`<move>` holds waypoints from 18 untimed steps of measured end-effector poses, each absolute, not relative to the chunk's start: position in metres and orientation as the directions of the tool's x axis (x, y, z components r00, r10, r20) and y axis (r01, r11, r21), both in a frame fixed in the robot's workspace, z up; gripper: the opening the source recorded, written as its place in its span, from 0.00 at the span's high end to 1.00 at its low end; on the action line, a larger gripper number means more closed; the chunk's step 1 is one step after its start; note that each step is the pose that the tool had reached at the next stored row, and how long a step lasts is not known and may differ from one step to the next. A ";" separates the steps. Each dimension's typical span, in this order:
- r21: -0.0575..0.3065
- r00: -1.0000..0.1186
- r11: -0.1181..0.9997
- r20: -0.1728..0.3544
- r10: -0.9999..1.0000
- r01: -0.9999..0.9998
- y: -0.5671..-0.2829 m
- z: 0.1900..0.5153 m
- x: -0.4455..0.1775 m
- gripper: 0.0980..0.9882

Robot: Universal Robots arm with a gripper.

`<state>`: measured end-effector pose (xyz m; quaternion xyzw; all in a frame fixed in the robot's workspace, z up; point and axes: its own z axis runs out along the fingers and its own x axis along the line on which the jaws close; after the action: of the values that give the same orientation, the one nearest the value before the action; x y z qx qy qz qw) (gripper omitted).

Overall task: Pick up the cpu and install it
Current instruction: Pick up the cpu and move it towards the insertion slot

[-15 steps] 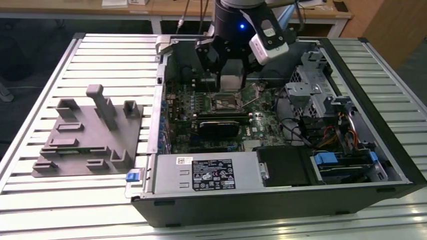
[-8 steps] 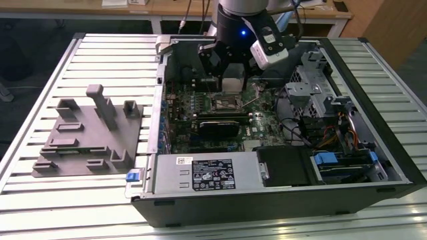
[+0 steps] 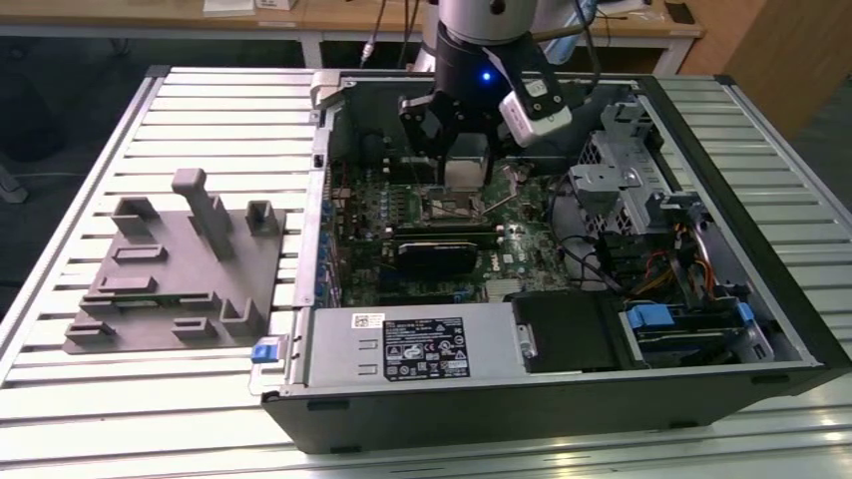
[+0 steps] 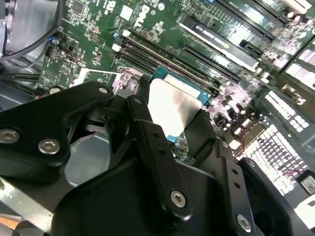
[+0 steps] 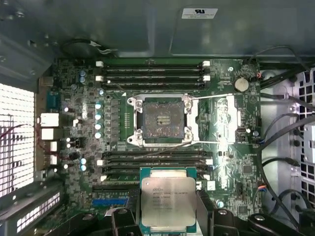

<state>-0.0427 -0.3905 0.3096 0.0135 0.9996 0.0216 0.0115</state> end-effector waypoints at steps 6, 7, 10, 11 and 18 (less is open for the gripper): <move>0.043 -0.999 0.999 -0.023 0.027 0.026 -0.382 0.300 -0.041 0.51; 0.043 -0.999 0.999 -0.022 0.027 0.026 -0.380 0.298 -0.041 0.51; 0.043 -0.999 0.999 -0.022 0.027 0.026 -0.376 0.293 -0.041 0.51; 0.043 -0.999 0.999 -0.022 0.027 0.026 -0.375 0.291 -0.040 0.51; 0.043 -0.999 0.999 -0.022 0.027 0.026 -0.366 0.280 -0.039 0.51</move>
<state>-0.0390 -0.3663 0.2801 0.0130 0.9996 0.0215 0.0115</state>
